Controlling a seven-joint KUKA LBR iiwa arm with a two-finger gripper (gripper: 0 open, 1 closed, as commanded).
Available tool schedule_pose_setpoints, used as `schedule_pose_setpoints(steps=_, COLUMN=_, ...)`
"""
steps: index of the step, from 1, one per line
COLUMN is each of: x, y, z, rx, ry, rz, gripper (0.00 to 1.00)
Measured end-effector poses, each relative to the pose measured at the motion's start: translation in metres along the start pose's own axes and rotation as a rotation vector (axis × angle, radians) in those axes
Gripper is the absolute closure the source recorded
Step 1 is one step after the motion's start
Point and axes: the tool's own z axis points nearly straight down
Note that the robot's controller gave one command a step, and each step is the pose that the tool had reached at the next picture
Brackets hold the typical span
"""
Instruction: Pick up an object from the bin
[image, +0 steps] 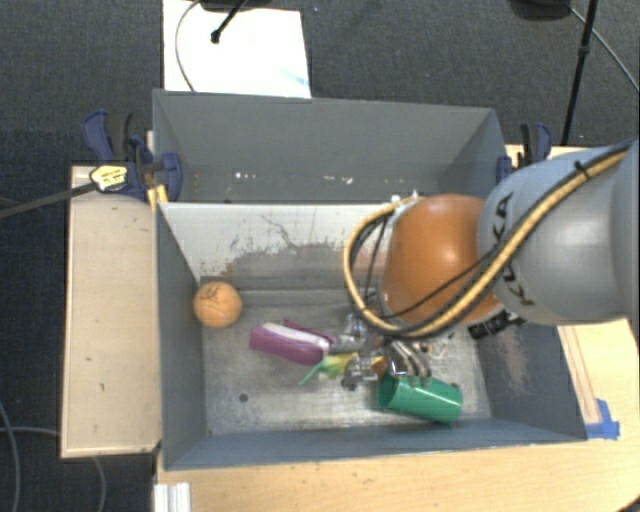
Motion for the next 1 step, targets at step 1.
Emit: schedule_pose_setpoints(steps=1, x=0.0043, y=-0.0264, z=-0.0971, rx=0.000, ry=0.008, rz=0.009, gripper=1.00)
